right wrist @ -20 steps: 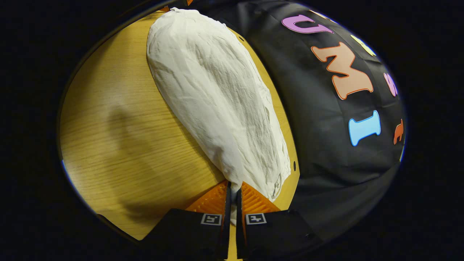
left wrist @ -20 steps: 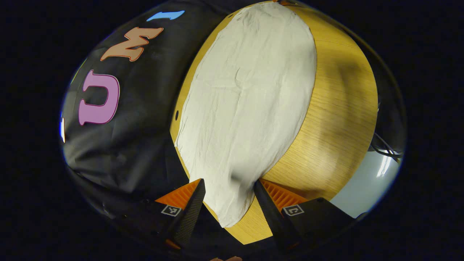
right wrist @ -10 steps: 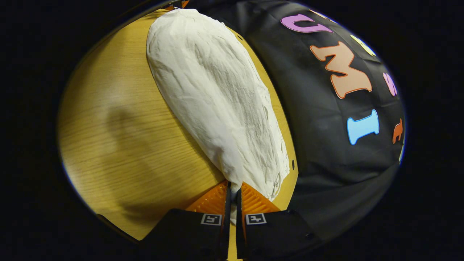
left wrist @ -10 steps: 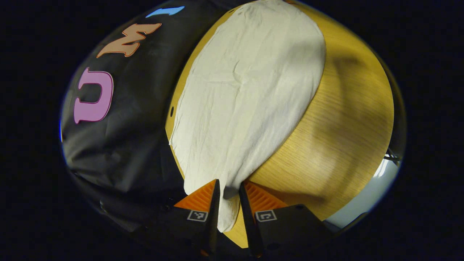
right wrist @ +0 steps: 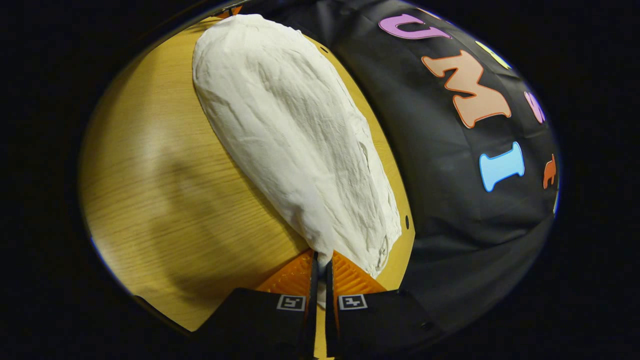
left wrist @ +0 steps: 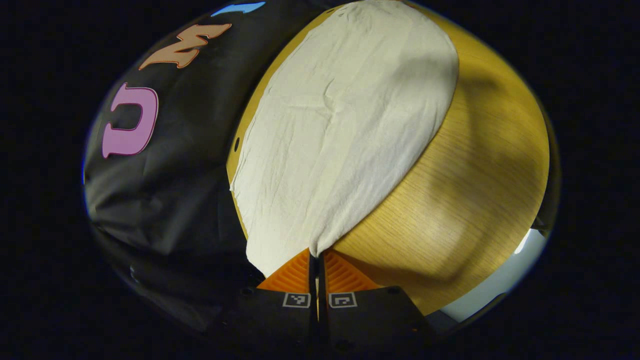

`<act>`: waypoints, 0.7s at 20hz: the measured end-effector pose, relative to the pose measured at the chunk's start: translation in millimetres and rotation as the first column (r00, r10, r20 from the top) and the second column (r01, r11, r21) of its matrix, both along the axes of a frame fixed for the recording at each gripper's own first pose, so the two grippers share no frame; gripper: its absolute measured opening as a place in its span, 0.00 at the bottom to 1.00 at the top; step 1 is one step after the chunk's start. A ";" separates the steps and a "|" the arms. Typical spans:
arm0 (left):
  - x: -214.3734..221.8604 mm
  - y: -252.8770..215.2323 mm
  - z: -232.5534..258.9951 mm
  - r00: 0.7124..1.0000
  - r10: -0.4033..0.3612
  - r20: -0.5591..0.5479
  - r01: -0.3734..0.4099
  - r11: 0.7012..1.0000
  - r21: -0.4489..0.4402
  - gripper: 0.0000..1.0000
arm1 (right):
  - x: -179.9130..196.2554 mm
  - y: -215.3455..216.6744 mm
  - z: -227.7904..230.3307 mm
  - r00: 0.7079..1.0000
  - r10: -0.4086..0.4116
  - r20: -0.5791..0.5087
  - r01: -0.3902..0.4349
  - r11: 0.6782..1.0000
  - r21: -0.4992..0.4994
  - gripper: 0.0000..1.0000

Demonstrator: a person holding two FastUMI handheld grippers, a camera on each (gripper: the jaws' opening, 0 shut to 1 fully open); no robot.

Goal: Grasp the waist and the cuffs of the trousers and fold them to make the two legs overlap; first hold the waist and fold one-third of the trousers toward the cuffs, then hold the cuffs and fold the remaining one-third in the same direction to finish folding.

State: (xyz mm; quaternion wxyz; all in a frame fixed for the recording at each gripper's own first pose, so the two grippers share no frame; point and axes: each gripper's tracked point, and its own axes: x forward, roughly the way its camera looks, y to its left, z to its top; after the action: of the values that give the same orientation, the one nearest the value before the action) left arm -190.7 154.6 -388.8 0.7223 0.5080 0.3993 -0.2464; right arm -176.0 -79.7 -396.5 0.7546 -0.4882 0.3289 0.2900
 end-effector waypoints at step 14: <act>85.1 -2.6 78.6 0.944 0.199 0.264 -0.197 0.980 -0.036 0.00 | 80.7 -6.0 81.8 0.973 -0.043 0.225 0.024 0.996 0.087 0.10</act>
State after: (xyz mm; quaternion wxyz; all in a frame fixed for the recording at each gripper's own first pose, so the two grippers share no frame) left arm -105.6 152.1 -310.2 0.7929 0.4904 0.3463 -0.1040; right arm -95.2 -85.6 -314.6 0.8118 -0.4804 0.2362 0.2333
